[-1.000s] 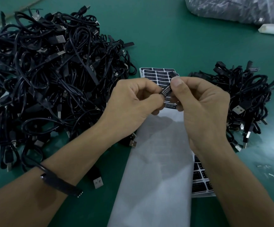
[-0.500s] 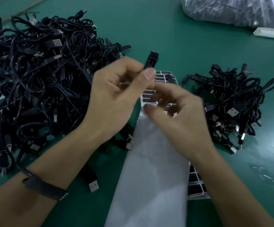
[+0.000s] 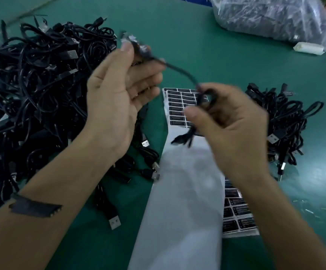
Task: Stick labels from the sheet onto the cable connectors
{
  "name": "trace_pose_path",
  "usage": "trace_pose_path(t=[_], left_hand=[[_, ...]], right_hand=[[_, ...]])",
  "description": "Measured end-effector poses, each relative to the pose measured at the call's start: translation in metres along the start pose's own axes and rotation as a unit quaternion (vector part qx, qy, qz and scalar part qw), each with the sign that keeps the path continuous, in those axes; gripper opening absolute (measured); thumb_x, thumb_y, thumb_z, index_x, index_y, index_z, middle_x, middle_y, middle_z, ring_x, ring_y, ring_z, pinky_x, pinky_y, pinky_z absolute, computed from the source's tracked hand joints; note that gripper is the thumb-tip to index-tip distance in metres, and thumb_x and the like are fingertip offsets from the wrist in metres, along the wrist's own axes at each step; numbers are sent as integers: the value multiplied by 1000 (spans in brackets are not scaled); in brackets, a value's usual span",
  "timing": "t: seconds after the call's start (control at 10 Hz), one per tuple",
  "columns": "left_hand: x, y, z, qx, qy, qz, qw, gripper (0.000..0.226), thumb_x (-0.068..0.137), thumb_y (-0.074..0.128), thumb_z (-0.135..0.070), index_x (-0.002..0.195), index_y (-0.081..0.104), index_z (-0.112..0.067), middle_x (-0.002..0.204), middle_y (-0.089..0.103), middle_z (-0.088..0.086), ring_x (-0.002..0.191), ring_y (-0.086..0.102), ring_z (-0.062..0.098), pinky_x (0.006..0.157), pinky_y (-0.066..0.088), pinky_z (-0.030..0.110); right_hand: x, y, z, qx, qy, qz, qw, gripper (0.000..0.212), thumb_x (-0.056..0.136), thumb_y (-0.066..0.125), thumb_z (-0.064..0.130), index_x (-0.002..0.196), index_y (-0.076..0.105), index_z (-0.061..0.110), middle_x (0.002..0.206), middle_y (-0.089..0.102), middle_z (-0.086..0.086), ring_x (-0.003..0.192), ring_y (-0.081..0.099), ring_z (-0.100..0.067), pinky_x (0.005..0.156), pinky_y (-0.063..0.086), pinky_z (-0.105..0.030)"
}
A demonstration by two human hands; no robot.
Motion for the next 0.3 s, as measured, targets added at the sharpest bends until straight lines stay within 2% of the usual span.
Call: trace_pose_path(t=[0.1,0.2,0.3], left_hand=[[-6,8,2,141,-7,20,990,26,104,52,-29,97,73,-15,90,78,5,80,72,15,68,58,26],[-20,34,8,330,46,170,927,11,93,70,-30,91,74,-19,86,76,-2,76,66,2,70,54,21],[-34,43,31,587,64,302,748,56,69,69,-75,111,67,-38,113,64,-26,110,54,-5,97,46,27]], right_hand=[[13,-54,5,-107,-15,-106,989,17,86,76,33,96,65,41,70,67,21,61,60,5,62,51,-14],[23,-104,-2,-256,41,-153,954,12,80,65,60,79,64,47,60,60,25,55,53,6,64,48,-26],[20,-138,-18,-339,92,-170,921,31,80,52,77,95,55,49,72,58,12,81,63,-21,81,51,-50]])
Point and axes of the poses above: each hand's wrist, its own x-axis towards the middle knuckle, its own y-axis out of the palm, z = x × y, the point moved 8 cm from there along x, towards the middle knuckle
